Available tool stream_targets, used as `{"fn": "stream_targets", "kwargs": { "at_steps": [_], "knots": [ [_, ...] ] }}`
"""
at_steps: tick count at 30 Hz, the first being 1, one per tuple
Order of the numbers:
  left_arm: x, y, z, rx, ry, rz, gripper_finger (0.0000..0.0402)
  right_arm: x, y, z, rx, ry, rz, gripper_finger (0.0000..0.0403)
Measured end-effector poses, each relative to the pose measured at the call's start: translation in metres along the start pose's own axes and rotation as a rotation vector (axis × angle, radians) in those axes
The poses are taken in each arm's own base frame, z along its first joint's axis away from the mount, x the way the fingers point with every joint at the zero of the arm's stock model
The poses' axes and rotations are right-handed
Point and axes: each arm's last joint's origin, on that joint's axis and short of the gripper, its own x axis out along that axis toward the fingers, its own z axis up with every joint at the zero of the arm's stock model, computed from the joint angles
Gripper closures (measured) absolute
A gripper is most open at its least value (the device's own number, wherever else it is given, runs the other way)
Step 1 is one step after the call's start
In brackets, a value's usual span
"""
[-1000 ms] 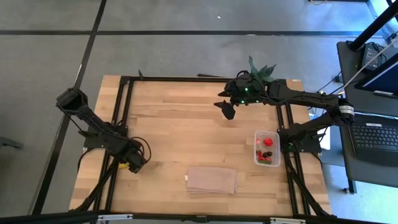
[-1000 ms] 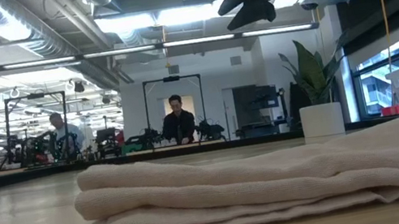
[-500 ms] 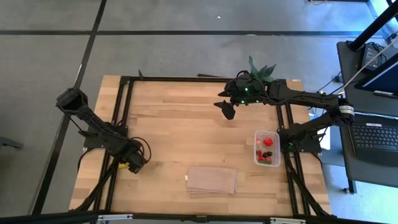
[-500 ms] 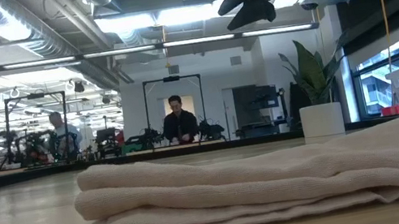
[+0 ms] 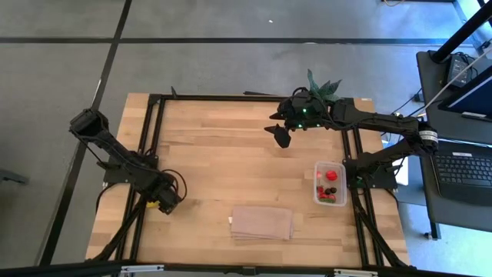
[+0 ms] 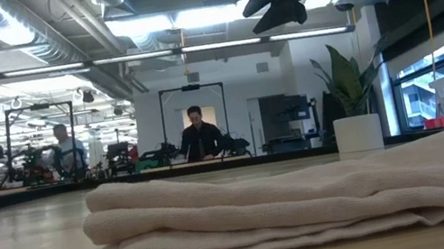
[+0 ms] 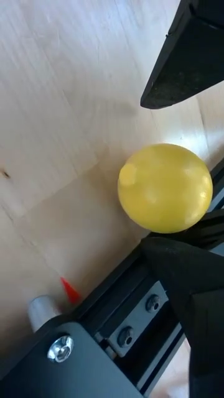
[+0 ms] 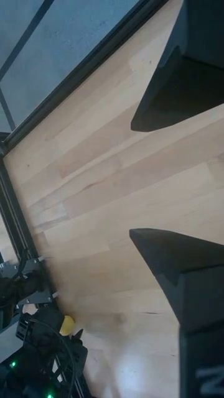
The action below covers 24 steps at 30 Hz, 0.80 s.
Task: Pick and placing Produce into tupperware
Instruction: Put the yellow lemon into the transparent bin
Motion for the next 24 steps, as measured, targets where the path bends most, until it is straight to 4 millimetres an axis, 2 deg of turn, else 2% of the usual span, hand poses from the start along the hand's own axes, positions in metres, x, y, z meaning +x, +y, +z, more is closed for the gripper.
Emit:
{"fn": "stream_targets", "kwargs": {
  "at_steps": [15,24],
  "knots": [
    [0.0001,0.0014,0.0001,-0.023,0.002,0.014,0.0087,0.0000,0.0011,-0.0003,-0.001,0.008,0.038,0.0134],
    [0.0000,0.0016,-0.0011,-0.025,0.041,0.019,0.0092,0.0000,0.0013,-0.0004,-0.002,0.009,0.043,0.0134]
  ]
}}
